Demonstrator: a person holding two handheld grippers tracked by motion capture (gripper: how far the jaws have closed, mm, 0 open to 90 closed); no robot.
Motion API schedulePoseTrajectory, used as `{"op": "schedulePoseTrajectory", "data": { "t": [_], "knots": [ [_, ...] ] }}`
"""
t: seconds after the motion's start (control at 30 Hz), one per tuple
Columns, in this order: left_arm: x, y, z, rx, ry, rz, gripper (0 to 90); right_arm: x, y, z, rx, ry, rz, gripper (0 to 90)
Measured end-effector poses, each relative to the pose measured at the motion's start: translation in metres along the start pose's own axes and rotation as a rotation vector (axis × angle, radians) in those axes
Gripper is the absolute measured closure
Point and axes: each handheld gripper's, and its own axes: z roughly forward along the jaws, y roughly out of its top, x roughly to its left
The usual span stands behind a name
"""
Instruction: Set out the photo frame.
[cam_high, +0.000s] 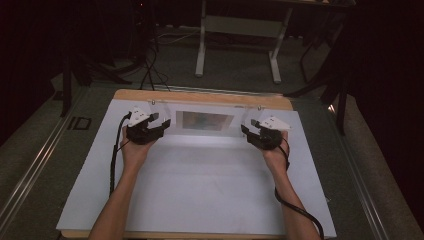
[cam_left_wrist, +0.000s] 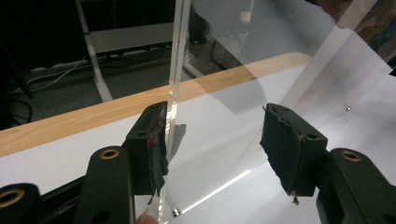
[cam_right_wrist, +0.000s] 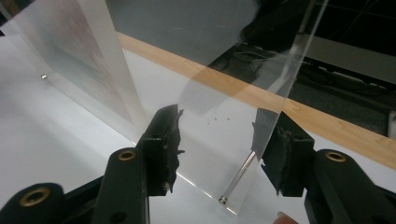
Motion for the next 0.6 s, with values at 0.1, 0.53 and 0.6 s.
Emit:
{"op": "schedulePoseTrajectory", "data": {
  "t": [0.1, 0.53, 0.6],
  "knots": [
    [-0.002, 0.002, -0.001, -0.002, 0.016, -0.013, 42.8, 0.000, 0.002, -0.001, 0.004, 0.000, 0.000, 50.4],
    [-0.005, 0.001, -0.013, -0.018, -0.002, -0.090, 47.0, -0.001, 0.007, -0.014, -0.020, 0.061, 0.082, 51.8],
    [-0.007, -0.002, -0.015, -0.027, -0.014, -0.106, 48.0, 0.000, 0.008, -0.019, -0.032, 0.070, 0.101, 51.7]
  ]
}}
